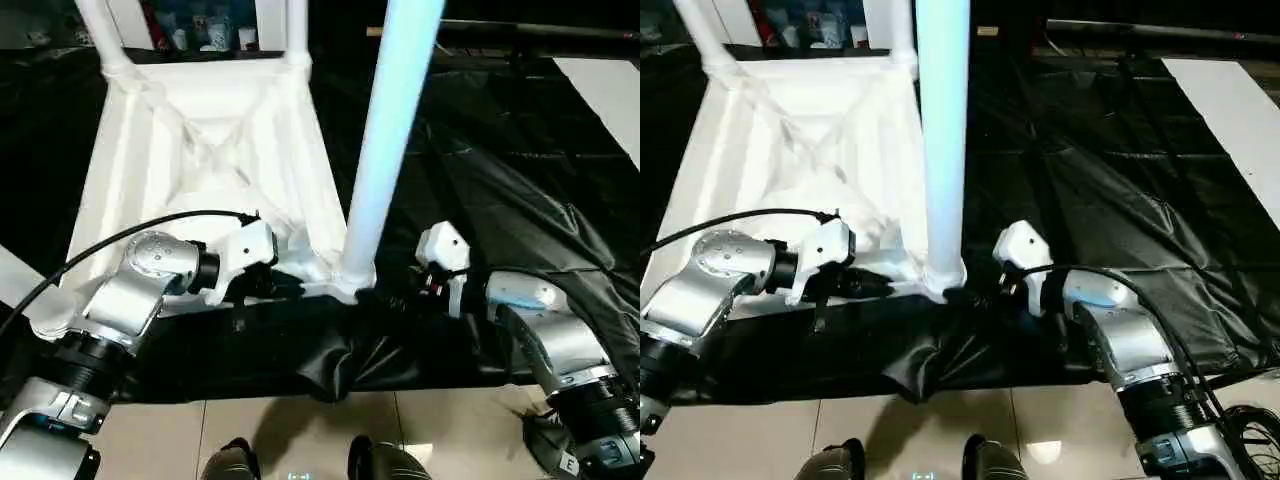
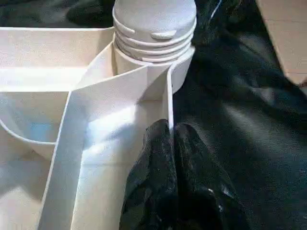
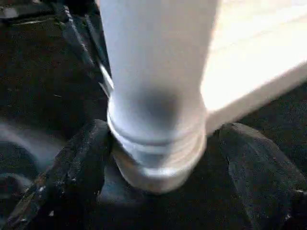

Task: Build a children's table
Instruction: Rotate leg to tighten

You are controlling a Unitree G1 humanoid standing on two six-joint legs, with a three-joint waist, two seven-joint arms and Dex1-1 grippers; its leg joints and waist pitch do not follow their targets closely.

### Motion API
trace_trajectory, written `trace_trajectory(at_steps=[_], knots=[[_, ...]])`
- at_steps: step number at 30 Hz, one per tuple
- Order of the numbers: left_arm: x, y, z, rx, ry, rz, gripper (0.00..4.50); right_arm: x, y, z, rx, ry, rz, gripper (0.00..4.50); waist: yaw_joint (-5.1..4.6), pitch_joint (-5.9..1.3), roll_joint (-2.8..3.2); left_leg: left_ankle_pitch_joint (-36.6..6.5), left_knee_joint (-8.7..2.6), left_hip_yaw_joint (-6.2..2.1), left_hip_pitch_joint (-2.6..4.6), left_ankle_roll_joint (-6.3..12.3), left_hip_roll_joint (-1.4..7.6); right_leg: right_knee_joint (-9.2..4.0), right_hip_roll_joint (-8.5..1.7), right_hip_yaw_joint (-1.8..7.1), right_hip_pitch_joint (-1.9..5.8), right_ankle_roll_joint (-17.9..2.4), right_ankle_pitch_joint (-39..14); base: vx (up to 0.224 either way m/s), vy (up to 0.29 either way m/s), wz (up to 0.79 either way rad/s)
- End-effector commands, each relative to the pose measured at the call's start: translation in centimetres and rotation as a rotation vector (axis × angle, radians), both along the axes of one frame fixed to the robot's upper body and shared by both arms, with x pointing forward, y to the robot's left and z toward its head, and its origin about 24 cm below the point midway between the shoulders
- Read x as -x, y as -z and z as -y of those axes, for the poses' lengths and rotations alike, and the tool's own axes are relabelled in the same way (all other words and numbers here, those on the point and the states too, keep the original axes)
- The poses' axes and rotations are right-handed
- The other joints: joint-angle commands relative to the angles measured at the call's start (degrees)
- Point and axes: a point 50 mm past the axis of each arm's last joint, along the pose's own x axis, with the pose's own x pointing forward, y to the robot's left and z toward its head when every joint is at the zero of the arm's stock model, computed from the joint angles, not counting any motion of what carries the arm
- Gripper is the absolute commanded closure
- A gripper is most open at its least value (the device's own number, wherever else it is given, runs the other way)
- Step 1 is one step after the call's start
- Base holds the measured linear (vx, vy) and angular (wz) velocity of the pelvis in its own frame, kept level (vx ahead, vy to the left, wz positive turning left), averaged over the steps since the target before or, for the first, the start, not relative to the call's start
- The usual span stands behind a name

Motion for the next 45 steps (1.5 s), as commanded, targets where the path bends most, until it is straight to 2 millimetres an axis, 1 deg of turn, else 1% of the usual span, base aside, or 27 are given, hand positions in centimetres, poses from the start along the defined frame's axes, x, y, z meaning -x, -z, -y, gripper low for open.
trace_trajectory(at_steps=[1, 5, 8, 11, 12, 14, 20, 29, 32, 33, 34, 35, 36, 37, 38, 39, 40, 41, 42, 43, 44, 45], knots=[[1.0, 1.3, 1.1, -0.005, 0.080, -0.072, 4.50, 0.4, -0.6, -0.7, -0.003, -0.074, 0.001, 0.69, -0.09, -3.67, -0.10, -8.79, -2.66, 0.39, 1.05, 5.72, 1.23, -3.17, -2.72, 2.72, 3.46, -14.80, -6.34, 0.000, 0.000, 0.00], [1.0, 1.3, 1.1, -0.009, 0.082, -0.067, 4.50, 0.2, -0.5, -0.9, 0.000, -0.083, -0.004, 0.69, -0.08, -3.84, -0.17, -7.38, -2.53, 0.61, 0.89, 5.76, 1.08, -2.93, -2.64, 2.92, 3.48, -14.15, -5.19, 0.000, 0.000, 0.00], [1.0, 1.3, 1.0, -0.020, 0.083, -0.062, 4.50, 0.1, -0.4, -1.1, -0.006, -0.095, -0.019, 0.69, -0.12, -3.95, -0.17, -6.47, -2.41, 0.69, 0.83, 6.23, 1.02, -2.70, -2.62, 2.96, 3.53, -14.34, -3.53, 0.000, 0.000, 0.00], [0.9, 1.3, 1.0, -0.033, 0.078, -0.055, 4.50, 0.0, -0.4, -1.1, -0.015, -0.091, -0.027, 1.06, 0.00, -3.97, -0.19, -6.25, -2.32, 0.73, 0.72, 6.58, 0.97, -2.66, -2.66, 2.98, 3.62, -14.53, -2.94, 0.000, 0.000, 0.00], [0.9, 1.3, 1.0, -0.034, 0.078, -0.054, 4.50, 0.0, -0.4, -1.2, -0.016, -0.090, -0.027, 1.06, 0.00, -3.97, -0.19, -6.25, -2.32, 0.73, 0.72, 6.58, 0.97, -2.66, -2.66, 2.98, 3.62, -14.53, -2.94, 0.000, 0.000, 0.00], [0.9, 1.3, 1.0, -0.038, 0.077, -0.053, 4.50, -0.1, -0.4, -1.2, -0.023, -0.089, -0.030, 1.29, 0.04, -3.98, -0.22, -6.28, -2.34, 0.70, 0.73, 6.46, 0.97, -2.67, -2.63, 2.96, 3.60, -14.38, -3.27, 0.000, 0.000, 0.00], [0.9, 1.3, 0.9, -0.039, 0.074, -0.053, 4.50, -0.1, -0.5, -1.2, -0.021, -0.094, -0.032, 1.74, 0.06, -3.99, -0.29, -6.34, -2.30, 0.72, 0.75, 6.35, 0.95, -2.68, -2.58, 2.94, 3.58, -14.18, -3.72, 0.000, 0.000, 0.00], [0.9, 1.6, 0.9, -0.042, 0.061, -0.055, 4.50, 0.0, -0.1, -1.3, -0.026, -0.085, -0.042, 1.81, 0.07, -4.15, -0.25, -5.60, -2.19, 0.70, 0.70, 6.67, 0.91, -2.47, -2.55, 2.91, 3.69, -14.51, -2.48, 0.000, 0.000, 0.00], [0.1, 1.8, 1.2, -0.042, -0.027, -0.027, 4.50, -0.4, 0.4, -1.3, -0.034, 0.006, -0.040, 1.81, 0.06, -4.06, -0.22, -6.13, -2.19, 0.75, 0.72, 6.41, 0.93, -2.65, -2.57, 2.94, 3.55, -14.50, -3.42, 0.000, 0.000, 0.00], [-0.5, 1.9, 1.4, -0.041, -0.080, -0.012, 4.50, -0.7, 0.7, -1.2, -0.037, 0.067, -0.032, 1.81, 0.00, -3.85, -0.38, -7.89, -2.30, 0.75, 0.68, 5.67, 0.88, -3.11, -2.65, 2.96, 3.49, -13.98, -6.65, 0.000, 0.000, 0.00], [-0.6, 1.9, 1.4, -0.040, -0.087, -0.009, 4.50, -0.8, 0.7, -1.2, -0.038, 0.076, -0.031, 1.81, 0.02, -3.70, -0.39, -9.80, -2.38, 0.67, 0.78, 4.56, 0.88, -3.53, -2.77, 2.96, 3.29, -13.10, -10.83, 0.000, 0.000, 0.00], [-1.1, 1.9, 1.6, -0.035, -0.132, 0.007, 4.50, -1.1, 1.0, -1.2, -0.045, 0.143, -0.028, 1.82, 0.05, -3.58, -0.31, -11.57, -2.56, 0.47, 0.76, 3.41, 0.92, -3.83, -2.91, 2.95, 3.29, -11.90, -15.28, 0.000, 0.000, 0.00], [-1.2, 1.9, 1.6, -0.034, -0.139, 0.011, 4.50, -1.2, 1.1, -1.2, -0.047, 0.156, -0.028, 1.82, 0.05, -3.58, -0.31, -11.57, -2.56, 0.47, 0.76, 3.41, 0.92, -3.83, -2.91, 2.95, 3.29, -11.90, -15.28, 0.000, 0.000, 0.00], [-2.2, 1.9, 2.0, -0.039, -0.226, 0.042, 4.50, -1.9, 1.5, -1.1, -0.066, 0.290, -0.016, 1.82, -0.09, -3.51, -0.45, -13.52, -2.68, 0.44, 0.93, 2.33, 0.86, -4.44, -2.94, 3.02, 2.88, -9.89, -20.36, 0.000, 0.000, 0.00], [-2.3, 1.9, 2.1, -0.040, -0.235, 0.045, 4.50, -1.9, 1.5, -1.1, -0.068, 0.304, -0.015, 1.82, -0.09, -3.49, -0.37, -13.89, -2.68, 0.45, 0.99, 1.89, 0.86, -4.52, -2.94, 3.05, 2.70, -9.55, -21.22, 0.000, 0.000, 0.00], [-3.0, 1.8, 2.4, -0.038, -0.295, 0.061, 4.50, -2.4, 1.8, -1.1, -0.085, 0.405, -0.014, 1.82, -0.15, -3.53, -0.53, -14.34, -2.74, 0.40, 0.95, 1.34, 0.69, -4.73, -2.83, 3.01, 2.70, -8.62, -22.92, 0.000, 0.000, 0.00], [-3.5, 1.7, 2.6, -0.036, -0.338, 0.075, 4.50, -2.7, 2.0, -1.1, -0.098, 0.499, -0.013, 1.83, -0.06, -3.50, -0.48, -14.53, -2.75, 0.33, 0.98, 1.08, 0.65, -4.78, -2.89, 2.98, 2.65, -8.31, -23.66, -0.054, -0.006, 0.01], [-4.0, 1.6, 2.9, -0.033, -0.372, 0.087, 4.50, -3.0, 2.2, -1.0, -0.109, 0.580, -0.017, 1.83, -0.11, -3.37, -0.52, -15.14, -2.92, 0.20, 0.86, 0.63, 0.60, -5.06, -2.94, 2.93, 2.54, -7.41, -25.98, 0.000, 0.000, 0.00], [-4.2, 1.5, 3.0, -0.032, -0.395, 0.097, 4.50, -3.2, 2.4, -1.0, -0.119, 0.633, -0.024, 1.83, -0.18, -3.48, -0.54, -15.13, -2.95, 0.09, 0.74, 0.32, 0.44, -5.23, -2.97, 2.87, 2.62, -6.41, -27.52, 0.000, 0.000, 0.00], [-4.8, 1.4, 3.5, -0.024, -0.443, 0.106, 4.50, -3.5, 2.9, -0.9, -0.118, 0.773, -0.026, 1.83, -0.20, -3.48, -0.45, -14.72, -3.02, 0.01, 0.70, 0.09, 0.39, -5.31, -2.94, 2.87, 2.48, -5.79, -27.79, 0.000, 0.000, 0.00], [-5.1, 1.3, 3.7, -0.023, -0.473, 0.119, 4.50, -3.7, 3.2, -1.0, -0.128, 0.852, -0.027, 1.83, -0.20, -3.49, -0.36, -15.13, -3.02, 0.01, 0.80, -0.03, 0.40, -5.38, -2.94, 2.84, 2.36, -5.63, -27.97, 0.000, 0.000, 0.00], [-5.3, 1.3, 3.9, -0.022, -0.490, 0.127, 4.50, -3.8, 3.3, -1.1, -0.139, 0.902, -0.026, 1.83, -0.23, -3.51, -0.37, -15.54, -3.08, -0.09, 0.66, -0.21, 0.31, -5.42, -2.92, 2.76, 2.41, -5.09, -28.29, 0.000, 0.000, 0.00]])
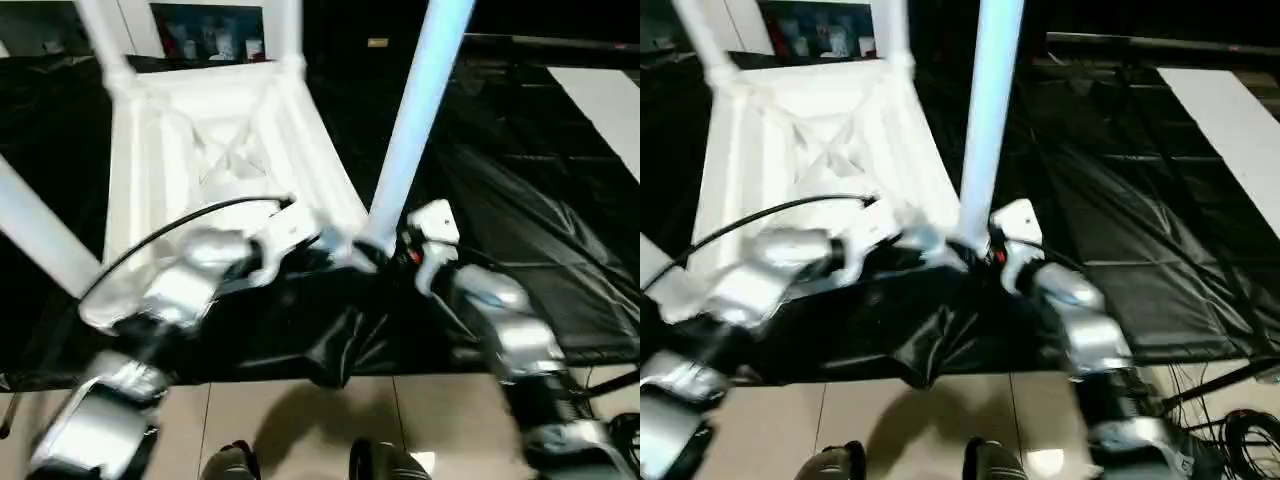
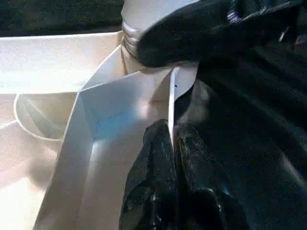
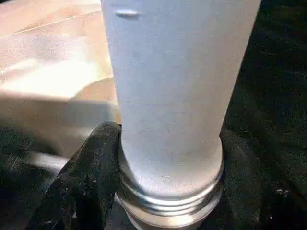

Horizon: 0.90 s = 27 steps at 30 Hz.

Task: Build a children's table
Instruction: Rotate leg to tighten

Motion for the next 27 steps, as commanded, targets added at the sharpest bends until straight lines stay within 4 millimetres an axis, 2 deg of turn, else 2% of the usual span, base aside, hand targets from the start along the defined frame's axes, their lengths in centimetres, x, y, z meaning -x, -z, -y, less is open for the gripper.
trace_trajectory(at_steps=[1, 3, 4, 6, 7, 12, 13, 16, 18, 19, 20, 21, 22, 23, 25, 27], knots=[[-0.7, 0.9, -1.6, -0.045, -0.152, 0.000, 4.50, 0.3, 2.2, 1.5, 0.045, 0.152, -0.084, 1.83, 0.01, -3.61, -0.30, -15.36, -3.75, -0.56, 0.52, 0.02, 0.25, -5.96, -2.79, 2.09, 2.42, -5.38, -27.98, 0.000, 0.000, 0.00], [-1.2, 0.9, -0.8, -0.047, -0.190, 0.023, 4.50, -0.2, 2.7, 0.7, 0.025, 0.304, -0.082, 1.83, -0.06, -3.64, -0.03, -15.26, -3.75, -0.45, 0.53, 0.23, 0.35, -5.69, -2.59, 2.18, 2.17, -5.79, -24.17, 0.000, 0.000, 0.00], [-1.3, 1.0, -0.6, -0.048, -0.190, 0.023, 4.50, -0.3, 2.7, 0.2, 0.024, 0.319, -0.072, 1.83, -0.14, -3.63, -0.06, -15.47, -3.79, -0.46, 0.41, -0.12, 0.21, -5.58, -2.48, 2.08, 2.26, -6.07, -23.38, 0.000, 0.000, 0.00], [-1.4, 1.1, -0.3, -0.052, -0.187, 0.027, 4.50, -0.6, 2.5, -0.9, 0.014, 0.321, -0.047, 1.83, -0.18, -3.66, -0.01, -15.60, -3.76, -0.39, 0.54, -0.12, 0.24, -5.42, -2.44, 2.11, 2.22, -6.48, -21.37, 0.000, 0.000, 0.00], [-1.4, 1.1, -0.2, -0.056, -0.182, 0.030, 4.50, -0.7, 2.3, -1.4, 0.001, 0.317, -0.037, 1.83, -0.17, -3.66, -0.08, -15.45, -3.72, -0.35, 0.37, 0.19, 0.13, -5.28, -2.39, 2.13, 2.38, -6.64, -20.02, 0.000, 0.000, 0.00], [-1.3, 1.2, -0.3, -0.059, -0.176, 0.027, 4.50, -0.9, 1.1, -2.2, -0.084, 0.263, 0.014, 1.83, -0.17, -3.76, -0.25, -14.15, -3.58, -0.09, 0.25, 1.86, 0.22, -4.80, -2.27, 2.20, 2.74, -8.24, -14.63, 0.000, 0.000, 0.00], [-1.3, 1.1, -0.4, -0.059, -0.168, 0.027, 4.50, -0.9, 0.8, -2.2, -0.090, 0.253, 0.024, 1.27, -0.13, -3.74, -0.23, -13.64, -3.59, -0.10, 0.25, 2.19, 0.29, -4.73, -2.30, 2.20, 2.79, -8.55, -14.17, 0.000, 0.000, 0.00], [-1.0, 1.1, -0.6, -0.058, -0.140, 0.025, 4.50, -0.8, 0.0, -1.7, -0.076, 0.233, 0.069, 1.03, -0.06, -3.64, -0.23, -12.99, -3.61, -0.07, 0.17, 2.45, 0.31, -4.80, -2.37, 2.20, 2.87, -8.72, -13.89, 0.000, 0.000, 0.00], [-0.8, 1.0, -0.9, -0.058, -0.120, 0.023, 4.50, -0.8, -0.5, -1.1, -0.063, 0.217, 0.097, 0.80, -0.29, -3.68, -0.27, -12.64, -3.83, -0.42, -0.39, 2.16, 0.27, -4.70, -2.41, 1.97, 3.35, -8.10, -15.04, 0.000, 0.000, 0.00], [-0.7, 1.1, -1.4, -0.065, -0.117, 0.018, 4.50, -0.7, -1.0, -0.5, -0.064, 0.186, 0.113, 0.73, -0.32, -3.78, -0.20, -12.45, -3.67, -0.28, -0.10, 2.31, 0.37, -4.72, -2.33, 2.09, 3.07, -8.01, -14.36, 0.000, 0.000, 0.00], [-0.7, 1.1, -1.4, -0.065, -0.117, 0.018, 4.50, -0.7, -1.0, -0.5, -0.064, 0.186, 0.113, 0.68, -0.29, -3.96, -0.19, -11.82, -3.49, -0.22, 0.01, 2.58, 0.41, -4.56, -2.39, 2.18, 3.10, -8.33, -12.84, 0.000, 0.000, 0.00], [-0.6, 1.0, -1.6, -0.068, -0.118, 0.020, 4.50, -0.7, -1.2, -0.1, -0.059, 0.170, 0.119, 0.68, -0.39, -3.97, -0.18, -10.35, -3.38, -0.11, -0.16, 3.18, 0.35, -4.29, -2.13, 2.20, 3.10, -9.17, -9.72, 0.000, 0.000, 0.00], [-0.3, 1.0, -2.2, -0.066, -0.101, 0.015, 4.50, -0.4, -1.9, 0.8, -0.049, 0.119, 0.139, 0.68, -0.32, -4.11, -0.17, -8.50, -3.23, -0.14, -0.35, 3.93, 0.34, -3.82, -2.06, 2.16, 3.44, -9.99, -6.07, 0.000, 0.000, 0.00], [-0.3, 1.0, -2.2, -0.066, -0.099, 0.015, 4.50, -0.4, -2.0, 0.8, -0.049, 0.115, 0.140, 0.68, -0.34, -4.14, -0.21, -7.62, -3.13, -0.08, -0.45, 4.34, 0.32, -3.69, -2.04, 2.17, 3.50, -10.28, -4.33, 0.000, 0.000, 0.00], [0.4, 1.1, -2.8, -0.067, -0.050, -0.009, 4.50, 0.2, -2.4, 1.6, 0.000, -0.029, 0.140, 0.68, -0.32, -4.07, -0.12, -6.44, -3.04, -0.02, -0.48, 5.42, 0.31, -3.44, -1.99, 2.17, 3.64, -11.83, -1.41, 0.000, 0.000, 0.00], [0.8, 1.2, -3.1, -0.070, -0.013, -0.025, 4.50, 0.6, -2.5, 2.0, 0.046, -0.113, 0.131, 0.68, -0.23, -4.12, -0.07, -5.91, -2.86, 0.08, -0.39, 6.01, 0.38, -3.31, -1.94, 2.26, 3.65, -12.45, 0.21, 0.000, 0.000, 0.00]])
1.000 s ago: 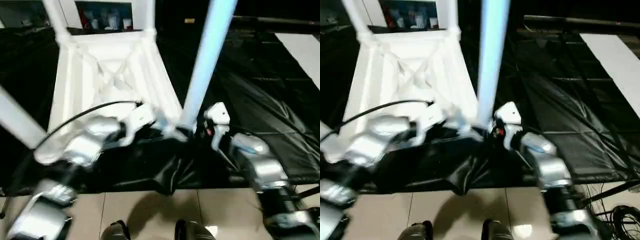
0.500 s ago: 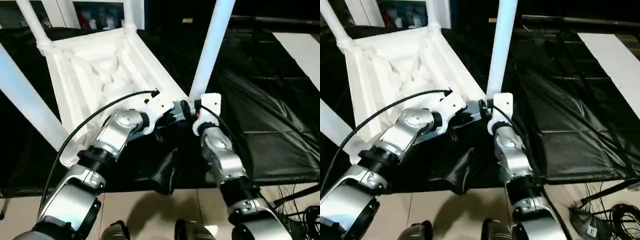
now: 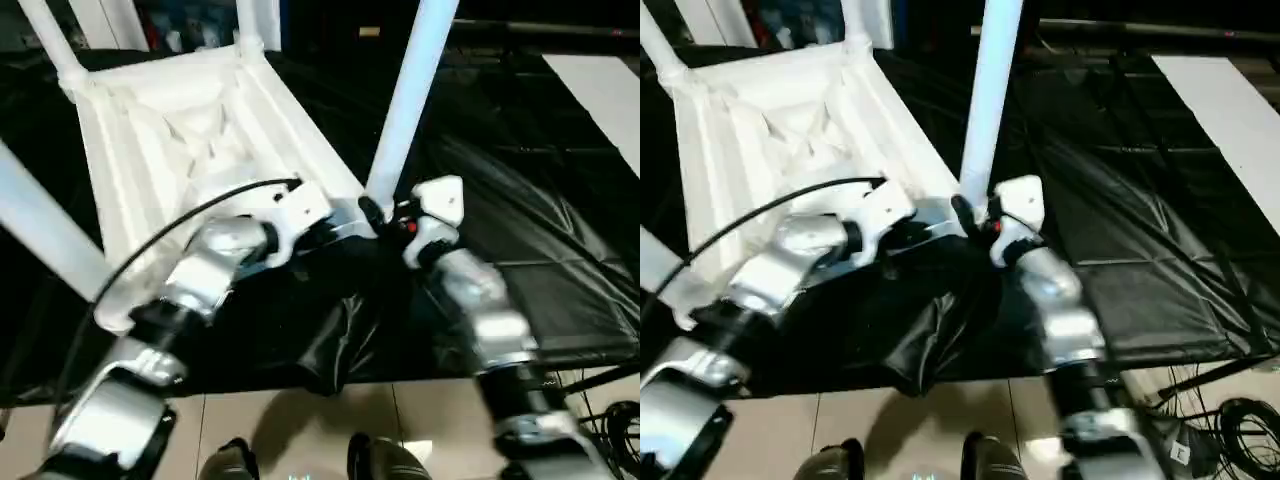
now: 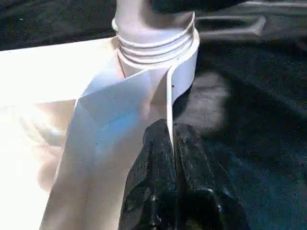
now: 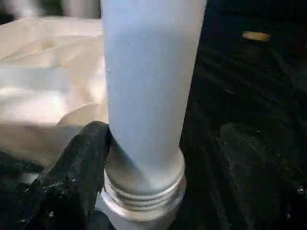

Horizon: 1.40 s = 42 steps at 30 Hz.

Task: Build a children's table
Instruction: Rotate leg to tighten

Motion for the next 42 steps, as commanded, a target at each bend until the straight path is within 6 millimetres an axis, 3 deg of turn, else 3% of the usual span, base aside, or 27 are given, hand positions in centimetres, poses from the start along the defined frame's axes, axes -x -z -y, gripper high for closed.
trace_trajectory(at_steps=[1, 4, 5, 6, 7, 10, 15, 21, 26, 34, 42], knots=[[1.3, 2.4, -1.9, -0.036, 0.038, -0.126, 4.50, 0.8, 0.5, 1.2, 0.099, -0.109, -0.024, 0.68, 0.16, -4.13, -0.05, -6.22, -2.59, 0.09, 0.53, 6.39, 0.40, -3.26, -2.16, 2.30, 4.36, -13.65, 0.36, 0.000, 0.000, 0.00], [2.3, 2.5, -2.1, -0.015, 0.137, -0.164, 4.50, 1.7, 0.5, 1.5, 0.172, -0.244, -0.029, 0.68, 0.19, -4.05, -0.09, -7.44, -2.61, 0.12, 0.50, 6.43, 0.52, -3.39, -2.35, 2.38, 4.47, -14.14, -1.46, 0.000, 0.000, 0.00], [3.2, 2.4, -2.2, -0.005, 0.233, -0.188, 4.50, 2.6, 0.4, 1.5, 0.191, -0.373, -0.048, 0.68, 0.17, -3.99, -0.05, -8.15, -2.69, 0.10, 0.61, 6.46, 0.64, -3.42, -2.41, 2.37, 4.34, -14.27, -2.45, 0.000, 0.000, 0.00], [3.2, 2.4, -2.2, -0.005, 0.233, -0.188, 4.50, 2.6, 0.4, 1.5, 0.191, -0.373, -0.048, 0.68, 0.20, -4.02, -0.07, -8.17, -2.70, 0.05, 0.62, 6.51, 0.68, -3.42, -2.39, 2.33, 4.43, -14.28, -2.71, 0.000, 0.000, 0.00], [4.0, 2.2, -2.3, -0.002, 0.309, -0.200, 4.50, 3.6, 0.4, 1.5, 0.221, -0.504, -0.075, 0.68, 0.31, -3.93, -0.04, -8.48, -2.75, 0.11, 0.84, 6.77, 0.93, -3.49, -2.45, 2.44, 4.21, -14.37, -3.10, 0.000, 0.000, 0.00], [4.7, 2.0, -2.4, 0.004, 0.368, -0.225, 4.50, 4.1, 0.6, 1.6, 0.255, -0.588, -0.102, 0.68, 0.40, -3.91, -0.01, -8.50, -2.73, 0.25, 1.03, 6.86, 1.07, -3.42, -2.44, 2.39, 3.87, -14.97, -3.64, 0.000, 0.000, 0.00], [5.4, 1.9, -2.4, 0.012, 0.411, -0.258, 4.50, 4.2, 0.6, 1.3, 0.267, -0.639, -0.108, 0.68, 0.65, -3.89, -0.01, -8.52, -2.77, 0.35, 1.16, 6.51, 1.19, -3.46, -2.60, 2.42, 3.69, -15.03, -5.19, 0.000, 0.000, 0.00], [5.5, 1.9, -2.5, 0.002, 0.417, -0.260, 4.50, 4.2, 0.9, 0.8, 0.275, -0.708, -0.134, 0.68, 0.69, -4.19, -0.25, -6.88, -2.53, 0.29, 0.89, 6.58, 0.93, -3.12, -2.64, 2.41, 4.04, -14.50, -4.01, 0.000, 0.000, 0.00], [5.4, 1.9, -2.6, -0.002, 0.406, -0.256, 4.50, 4.0, 0.9, 0.8, 0.273, -0.713, -0.140, 1.04, 0.70, -4.29, -0.29, -6.01, -2.38, 0.33, 0.92, 7.05, 0.87, -2.89, -2.51, 2.38, 4.09, -15.12, -2.34, 0.000, 0.000, 0.00], [5.4, 1.8, -2.7, -0.005, 0.401, -0.257, 4.50, 3.8, 0.9, 0.8, 0.272, -0.709, -0.136, 1.74, 0.71, -4.31, -0.32, -6.76, -2.27, 0.27, 0.83, 6.70, 0.83, -2.98, -2.56, 2.39, 4.09, -14.69, -4.33, 0.000, 0.000, 0.00], [4.8, 2.1, -2.8, -0.013, 0.335, -0.234, 4.50, 3.7, 1.4, 0.7, 0.274, -0.680, -0.139, 1.86, 0.69, -4.39, -0.35, -6.84, -2.16, 0.26, 0.82, 6.60, 0.82, -2.92, -2.53, 2.40, 4.04, -14.66, -4.59, 0.000, 0.000, 0.00]])
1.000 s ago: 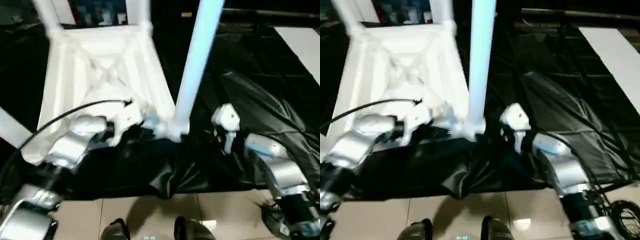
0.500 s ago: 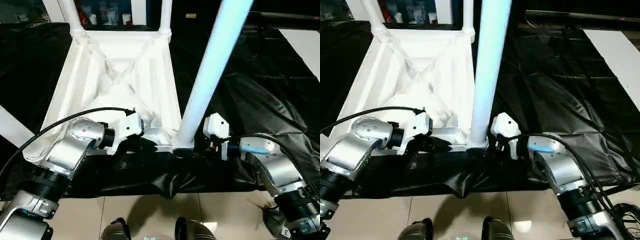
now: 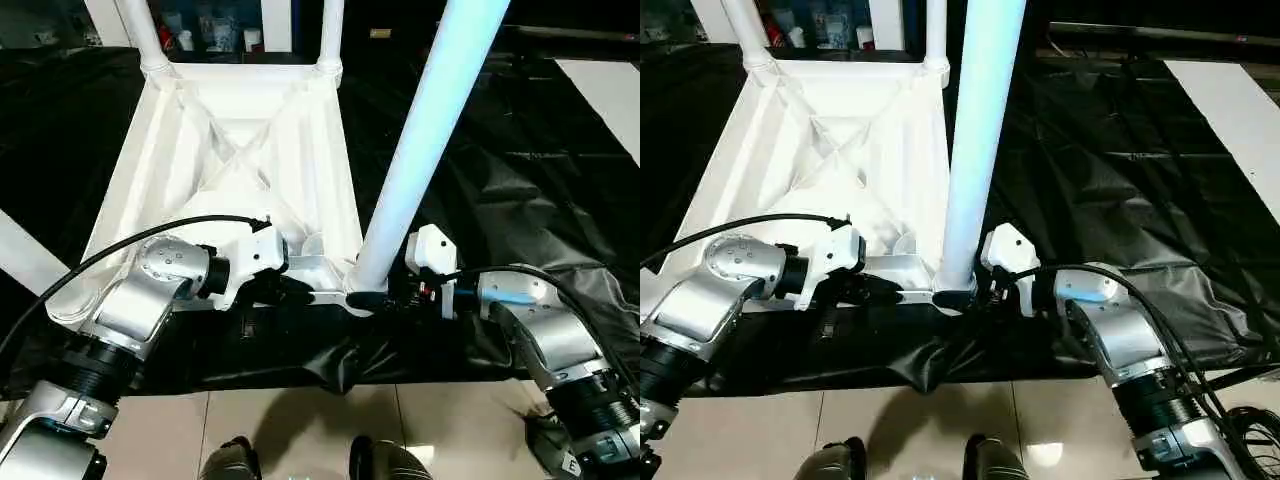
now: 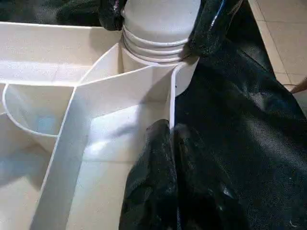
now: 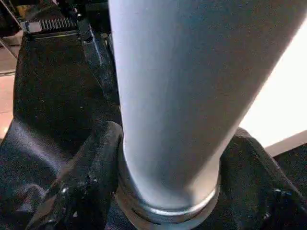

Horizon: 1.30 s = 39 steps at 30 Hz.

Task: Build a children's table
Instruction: Rotate leg to tighten

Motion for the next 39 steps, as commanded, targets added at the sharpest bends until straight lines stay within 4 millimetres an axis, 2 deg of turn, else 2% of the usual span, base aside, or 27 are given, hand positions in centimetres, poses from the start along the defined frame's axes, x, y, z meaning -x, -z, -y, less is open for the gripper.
trace_trajectory(at_steps=[1, 4, 5, 6, 7, 8, 9, 10, 11, 12, 14, 15, 16, 17, 19, 20, 22, 23, 25, 26, 29, 31, 33, 36, 39], knots=[[-0.3, 1.5, 0.6, -0.019, -0.063, -0.024, 4.50, -0.4, 0.5, 0.1, -0.003, 0.081, 0.004, 1.87, -0.03, -4.29, -0.31, -7.56, -2.74, -0.02, 0.85, 6.12, 0.72, -3.37, -2.28, 2.29, 3.91, -14.47, -5.67, 0.000, 0.000, 0.00], [-1.1, 1.5, 0.7, -0.012, -0.137, 0.001, 4.50, -1.0, 0.8, 0.2, -0.023, 0.180, 0.010, 1.88, -0.09, -4.13, -0.39, -10.16, -2.94, -0.13, 0.99, 4.60, 0.71, -4.03, -2.50, 2.27, 3.79, -13.08, -11.64, 0.000, 0.000, 0.00], [-1.6, 1.4, 0.8, -0.007, -0.186, 0.011, 4.50, -1.4, 1.0, 0.2, -0.044, 0.250, 0.010, 1.88, -0.21, -3.94, -0.51, -11.47, -3.04, -0.10, 0.96, 3.57, 0.59, -4.48, -2.47, 2.29, 3.59, -11.83, -15.48, 0.000, 0.000, 0.00], [-1.9, 1.3, 0.9, -0.005, -0.214, 0.019, 4.50, -1.7, 1.1, 0.2, -0.059, 0.292, 0.007, 1.88, -0.21, -3.94, -0.51, -11.47, -3.04, -0.10, 0.96, 3.57, 0.59, -4.48, -2.47, 2.29, 3.59, -11.83, -15.48, 0.000, 0.000, 0.00], [-1.9, 1.3, 0.9, -0.005, -0.214, 0.019, 4.50, -1.7, 1.1, 0.2, -0.059, 0.292, 0.007, 1.88, -0.35, -3.92, -0.60, -12.76, -3.21, -0.38, 0.84, 2.54, 0.49, -4.82, -2.63, 2.15, 3.69, -10.38, -19.42, 0.000, 0.000, 0.00], [-2.3, 1.3, 1.0, -0.004, -0.242, 0.026, 4.50, -1.9, 1.1, 0.2, -0.075, 0.331, 0.003, 1.88, -0.33, -3.99, -0.62, -12.60, -3.23, -0.47, 0.78, 2.36, 0.50, -4.83, -2.71, 2.14, 3.80, -9.95, -19.90, 0.000, 0.000, 0.00], [-2.7, 1.2, 1.2, -0.005, -0.282, 0.042, 4.50, -2.3, 1.2, 0.1, -0.100, 0.394, 0.002, 1.88, -0.36, -3.91, -0.56, -12.72, -3.29, -0.43, 0.85, 2.38, 0.50, -5.01, -2.59, 2.20, 3.50, -9.33, -20.46, 0.000, 0.000, 0.00], [-3.3, 1.1, 1.3, -0.003, -0.334, 0.055, 4.50, -2.6, 1.3, -0.1, -0.127, 0.470, 0.003, 1.88, -0.50, -3.87, -0.49, -13.13, -3.26, -0.28, 0.99, 2.35, 0.48, -5.16, -2.50, 2.29, 3.15, -9.15, -20.93, 0.000, 0.000, 0.00], [-3.7, 1.1, 1.5, 0.002, -0.373, 0.064, 4.50, -3.0, 1.5, -0.2, -0.152, 0.545, 0.002, 1.88, -0.38, -4.01, -0.51, -13.17, -3.19, -0.34, 1.13, 1.90, 0.39, -5.18, -2.57, 2.25, 3.21, -9.12, -21.46, 0.000, 0.000, 0.00], [-4.0, 1.0, 1.7, 0.007, -0.409, 0.072, 4.50, -3.3, 1.7, -0.3, -0.170, 0.619, -0.006, 1.88, -0.52, -4.01, -0.58, -12.59, -3.39, -0.51, 0.74, 1.37, 0.30, -5.16, -2.51, 2.07, 3.41, -8.80, -21.97, 0.000, 0.000, 0.00], [-4.7, 0.9, 2.1, 0.017, -0.476, 0.086, 4.50, -3.9, 2.3, -0.6, -0.180, 0.775, -0.014, 1.88, -0.57, -4.20, -0.46, -12.38, -3.34, -0.57, 0.74, 0.83, 0.29, -5.12, -2.54, 2.04, 3.41, -8.47, -21.48, 0.000, 0.000, 0.00], [-5.2, 0.9, 2.5, 0.018, -0.519, 0.098, 4.50, -4.4, 3.1, -1.0, -0.193, 0.923, -0.034, 1.88, -0.62, -4.35, -0.22, -11.98, -3.26, -0.46, 0.85, 0.65, 0.21, -5.06, -2.45, 2.13, 3.21, -8.65, -20.02, 0.000, 0.000, 0.00], [-5.4, 0.9, 2.7, 0.017, -0.537, 0.102, 4.50, -4.6, 3.5, -1.4, -0.196, 1.003, -0.041, 1.88, -0.85, -4.38, -0.19, -12.22, -3.35, -0.54, 0.59, 0.12, 0.02, -4.96, -2.47, 2.00, 3.41, -8.77, -19.82, 0.000, 0.000, 0.00], [-5.5, 0.9, 2.8, 0.017, -0.542, 0.102, 4.50, -4.6, 3.7, -1.5, -0.197, 1.024, -0.042, 1.88, -0.82, -4.46, -0.27, -12.03, -3.35, -0.63, 0.56, -0.15, 0.01, -4.90, -2.50, 1.93, 3.52, -8.55, -19.69, 0.000, 0.000, 0.00], [-5.7, 0.9, 3.0, 0.012, -0.560, 0.108, 4.50, -4.8, 4.0, -2.2, -0.198, 1.081, -0.031, 1.88, -0.79, -4.50, -0.09, -12.39, -3.24, -0.40, 0.78, 0.44, 0.04, -4.77, -2.24, 2.06, 3.23, -8.74, -16.41, 0.000, 0.000, 0.00], [-5.8, 1.0, 3.1, 0.006, -0.566, 0.113, 4.50, -5.0, 4.0, -2.7, -0.200, 1.110, -0.024, 1.88, -0.76, -4.57, -0.17, -12.21, -3.25, -0.42, 0.66, 0.63, 0.01, -4.63, -2.21, 2.02, 3.44, -8.91, -15.40, 0.000, 0.000, 0.00], [-6.0, 1.0, 3.1, -0.002, -0.572, 0.128, 4.50, -5.3, 3.7, -3.5, -0.202, 1.108, 0.002, 1.88, -0.81, -4.71, -0.01, -11.39, -3.18, -0.35, 0.66, 0.98, -0.01, -4.30, -2.14, 2.05, 3.51, -9.69, -12.12, 0.000, 0.000, 0.00], [-6.0, 1.0, 3.1, -0.003, -0.571, 0.127, 4.50, -5.3, 3.5, -4.0, -0.214, 1.072, 0.007, 1.88, -0.82, -4.76, -0.24, -11.52, -3.12, -0.25, 0.70, 1.27, -0.04, -4.31, -2.08, 2.06, 3.54, -9.82, -11.61, 0.000, 0.000, 0.00], [-5.9, 1.0, 3.1, -0.004, -0.565, 0.129, 4.50, -5.3, 3.1, -4.6, -0.252, 1.018, 0.002, 1.88, -0.75, -4.67, -0.19, -11.46, -3.13, -0.27, 0.57, 2.03, -0.04, -4.23, -2.15, 2.07, 3.71, -10.04, -11.12, 0.000, 0.000, 0.00], [-5.9, 1.0, 3.1, -0.005, -0.561, 0.131, 4.50, -5.3, 2.9, -4.8, -0.273, 0.996, -0.002, 1.33, -0.72, -4.68, -0.31, -11.52, -3.08, -0.24, 0.60, 2.50, 0.00, -4.26, -2.15, 2.08, 3.72, -10.04, -11.04, 0.000, 0.000, 0.00], [-5.8, 1.0, 3.0, -0.002, -0.541, 0.139, 4.50, -5.4, 1.7, -4.9, -0.326, 0.949, 0.056, 1.12, -0.74, -4.58, -0.42, -11.51, -3.11, -0.28, 0.38, 3.03, 0.05, -4.33, -2.29, 2.06, 3.80, -9.99, -11.82, 0.000, 0.000, 0.00], [-5.6, 0.9, 3.0, 0.003, -0.506, 0.139, 4.50, -5.5, 1.0, -4.6, -0.345, 0.929, 0.078, 1.02, -0.98, -4.58, -0.44, -11.03, -3.19, -0.45, 0.15, 2.92, -0.03, -4.31, -2.28, 1.94, 3.99, -9.63, -12.57, 0.000, 0.000, 0.00], [-5.5, 1.0, 3.0, 0.005, -0.501, 0.136, 4.50, -5.5, 0.8, -4.5, -0.353, 0.914, 0.088, 0.77, -1.10, -4.52, -0.40, -11.60, -3.17, -0.38, 0.35, 2.92, 0.02, -4.48, -2.29, 1.99, 3.76, -9.67, -13.36, 0.000, 0.000, 0.00], [-4.9, 1.0, 2.5, 0.003, -0.454, 0.126, 4.50, -5.3, -0.2, -3.4, -0.341, 0.800, 0.109, 0.71, -1.24, -4.44, -0.54, -11.40, -3.12, -0.41, 0.29, 3.79, 0.14, -4.39, -2.23, 2.04, 3.93, -9.78, -12.56, 0.000, 0.000, 0.00], [-3.8, 1.0, 1.6, 0.000, -0.360, 0.113, 4.50, -4.4, -0.9, -1.2, -0.221, 0.600, 0.143, 0.71, -1.33, -4.41, -0.52, -10.12, -2.98, -0.29, 0.30, 4.96, 0.23, -4.24, -2.09, 2.08, 3.93, -10.87, -10.30, 0.000, 0.000, 0.00]])
